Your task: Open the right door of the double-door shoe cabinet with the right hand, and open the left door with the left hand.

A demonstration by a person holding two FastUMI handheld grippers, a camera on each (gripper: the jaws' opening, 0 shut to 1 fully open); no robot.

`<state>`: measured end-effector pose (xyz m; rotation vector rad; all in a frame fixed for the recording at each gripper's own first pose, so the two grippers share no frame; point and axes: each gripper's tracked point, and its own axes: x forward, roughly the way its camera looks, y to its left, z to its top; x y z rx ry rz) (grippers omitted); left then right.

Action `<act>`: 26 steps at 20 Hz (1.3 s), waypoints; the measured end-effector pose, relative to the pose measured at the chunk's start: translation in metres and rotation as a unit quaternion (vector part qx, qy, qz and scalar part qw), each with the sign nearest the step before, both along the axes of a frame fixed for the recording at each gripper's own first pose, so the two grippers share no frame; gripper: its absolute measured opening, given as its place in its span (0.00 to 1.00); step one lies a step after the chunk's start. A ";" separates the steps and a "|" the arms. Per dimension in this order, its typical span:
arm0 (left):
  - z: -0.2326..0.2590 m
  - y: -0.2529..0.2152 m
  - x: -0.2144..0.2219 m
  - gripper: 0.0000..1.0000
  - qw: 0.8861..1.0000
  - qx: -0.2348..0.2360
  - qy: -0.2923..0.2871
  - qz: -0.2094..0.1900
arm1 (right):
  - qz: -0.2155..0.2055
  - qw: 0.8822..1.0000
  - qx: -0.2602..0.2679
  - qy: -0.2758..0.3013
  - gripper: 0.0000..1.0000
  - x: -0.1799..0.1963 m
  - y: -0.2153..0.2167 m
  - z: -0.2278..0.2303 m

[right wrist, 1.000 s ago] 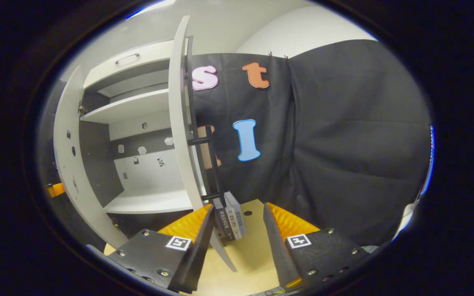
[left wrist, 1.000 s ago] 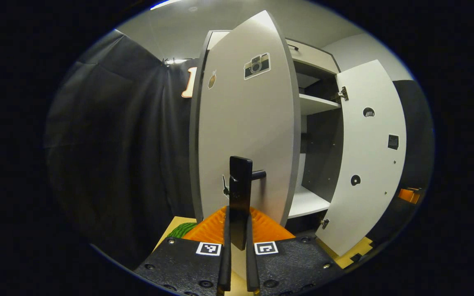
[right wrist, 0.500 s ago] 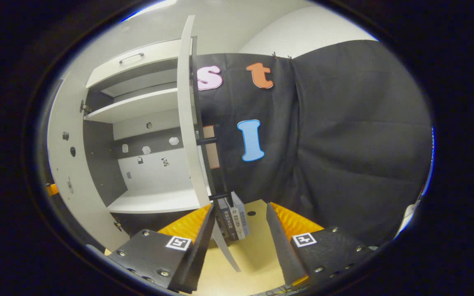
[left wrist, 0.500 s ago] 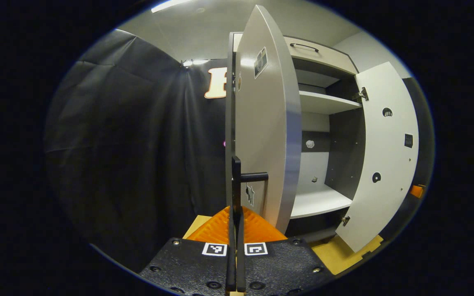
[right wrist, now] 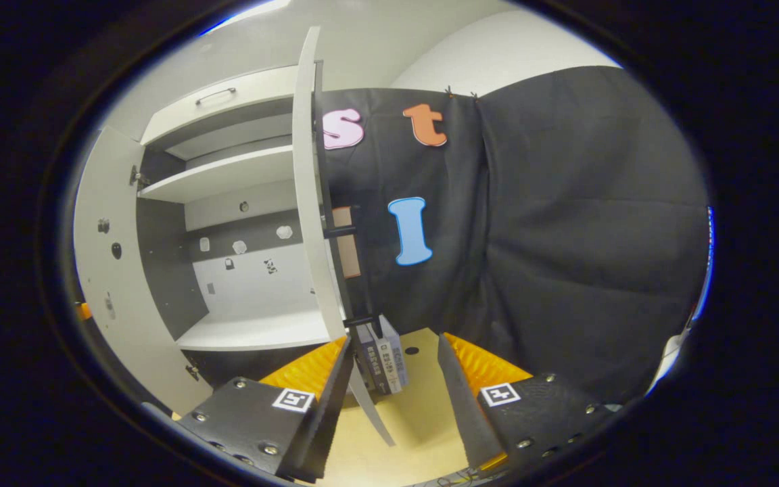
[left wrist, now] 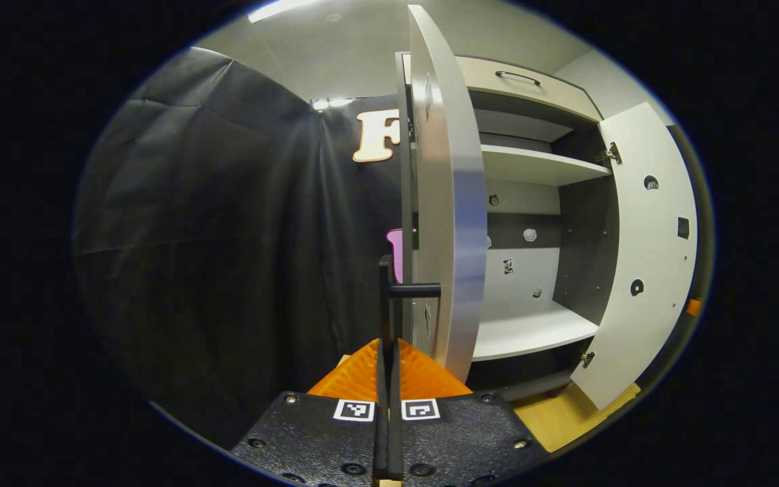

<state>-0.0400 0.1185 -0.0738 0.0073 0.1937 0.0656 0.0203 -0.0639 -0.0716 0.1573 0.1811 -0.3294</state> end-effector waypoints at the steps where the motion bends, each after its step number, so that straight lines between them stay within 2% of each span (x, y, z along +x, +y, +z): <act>1: -0.001 0.004 -0.001 0.01 1.000 -0.004 -0.002 0.000 | -0.002 1.000 0.000 -0.001 0.75 0.000 0.000 -0.001; 4: -0.001 0.006 -0.004 0.01 1.000 -0.006 -0.006 -0.005 | -0.003 1.000 0.000 -0.002 0.75 0.001 0.001 0.002; 7: -0.001 0.018 -0.006 0.03 1.000 -0.006 -0.004 0.008 | -0.007 1.000 -0.008 -0.001 0.75 -0.001 -0.001 0.004; 9: 0.005 0.024 -0.016 0.15 1.000 -0.010 -0.001 0.027 | -0.013 1.000 -0.019 -0.011 0.75 -0.004 -0.002 0.014; 10: 0.010 0.023 -0.019 0.24 1.000 -0.011 -0.003 0.027 | -0.018 0.999 -0.029 -0.017 0.75 -0.006 -0.003 0.025; 14: 0.048 0.018 -0.036 0.24 0.999 0.008 -0.021 0.026 | -0.027 0.996 -0.067 -0.059 0.75 -0.009 0.011 0.081; 18: 0.096 -0.021 -0.041 0.24 0.998 -0.001 -0.061 -0.010 | 0.009 0.992 -0.098 -0.083 0.74 -0.007 0.048 0.122; 20: 0.117 -0.054 -0.040 0.24 0.995 -0.018 -0.091 -0.045 | 0.035 0.989 -0.108 -0.092 0.74 0.000 0.072 0.139; 25: 0.127 -0.122 -0.028 0.24 0.986 -0.036 -0.115 -0.116 | 0.113 0.985 -0.073 -0.113 0.75 0.019 0.144 0.148; 26: 0.123 -0.133 -0.025 0.17 0.985 -0.035 -0.112 -0.126 | 0.122 0.984 -0.068 -0.115 0.74 0.023 0.154 0.150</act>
